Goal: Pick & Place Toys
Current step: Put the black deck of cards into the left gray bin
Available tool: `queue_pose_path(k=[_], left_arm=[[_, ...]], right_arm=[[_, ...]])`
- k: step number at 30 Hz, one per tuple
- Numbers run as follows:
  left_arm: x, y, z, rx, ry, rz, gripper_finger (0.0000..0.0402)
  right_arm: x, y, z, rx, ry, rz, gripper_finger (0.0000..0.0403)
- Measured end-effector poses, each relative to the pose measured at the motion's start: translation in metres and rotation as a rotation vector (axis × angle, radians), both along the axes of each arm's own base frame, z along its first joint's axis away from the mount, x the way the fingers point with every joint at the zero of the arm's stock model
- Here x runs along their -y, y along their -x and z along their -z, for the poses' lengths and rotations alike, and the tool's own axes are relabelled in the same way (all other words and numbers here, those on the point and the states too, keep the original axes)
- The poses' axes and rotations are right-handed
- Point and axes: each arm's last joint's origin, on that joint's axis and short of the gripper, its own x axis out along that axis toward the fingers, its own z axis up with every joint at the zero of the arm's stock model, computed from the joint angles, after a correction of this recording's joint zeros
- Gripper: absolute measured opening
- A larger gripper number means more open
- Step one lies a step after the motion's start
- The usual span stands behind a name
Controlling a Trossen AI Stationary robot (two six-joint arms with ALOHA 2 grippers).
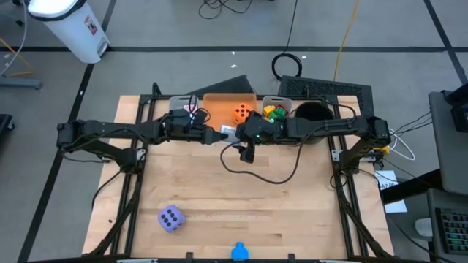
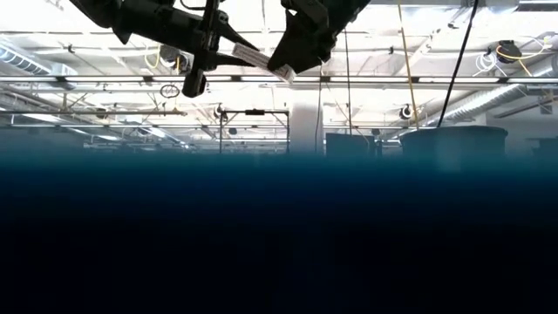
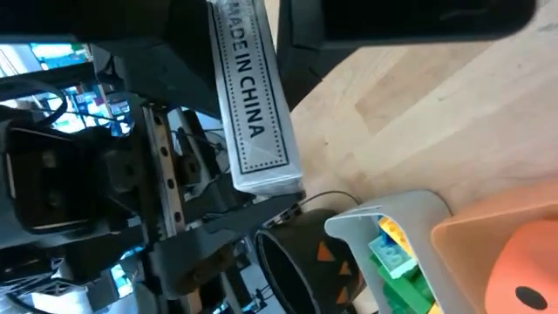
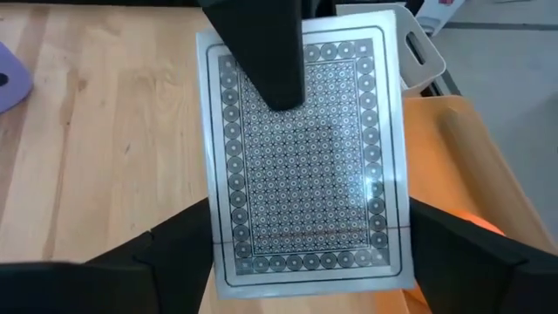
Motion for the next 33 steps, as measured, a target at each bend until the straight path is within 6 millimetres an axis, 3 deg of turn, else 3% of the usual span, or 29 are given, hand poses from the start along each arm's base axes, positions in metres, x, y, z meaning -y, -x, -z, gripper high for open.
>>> queue_pose_path(k=[7, 15, 21, 25, 33], left_arm=[[-0.007, 0.002, -0.001, 0.001, -0.067, 0.046, 0.0078], [-0.018, 0.017, -0.017, 0.056, -0.151, 0.061, 0.0068], [-0.027, 0.044, -0.036, 0.086, -0.235, 0.016, 0.0077], [-0.034, 0.071, -0.037, -0.028, -0.256, -0.057, 0.0072], [-0.05, 0.115, -0.028, -0.302, -0.27, -0.178, 0.0075]], right_arm=[[0.0, 0.006, -0.014, 0.071, -0.039, 0.007, 0.0334], [0.015, 0.037, -0.058, 0.241, -0.077, 0.086, 0.0342], [0.026, 0.063, -0.087, 0.368, -0.097, 0.143, 0.0341], [0.03, 0.073, -0.096, 0.408, -0.123, 0.178, 0.034], [0.028, 0.067, -0.09, 0.413, -0.215, 0.22, 0.034]])
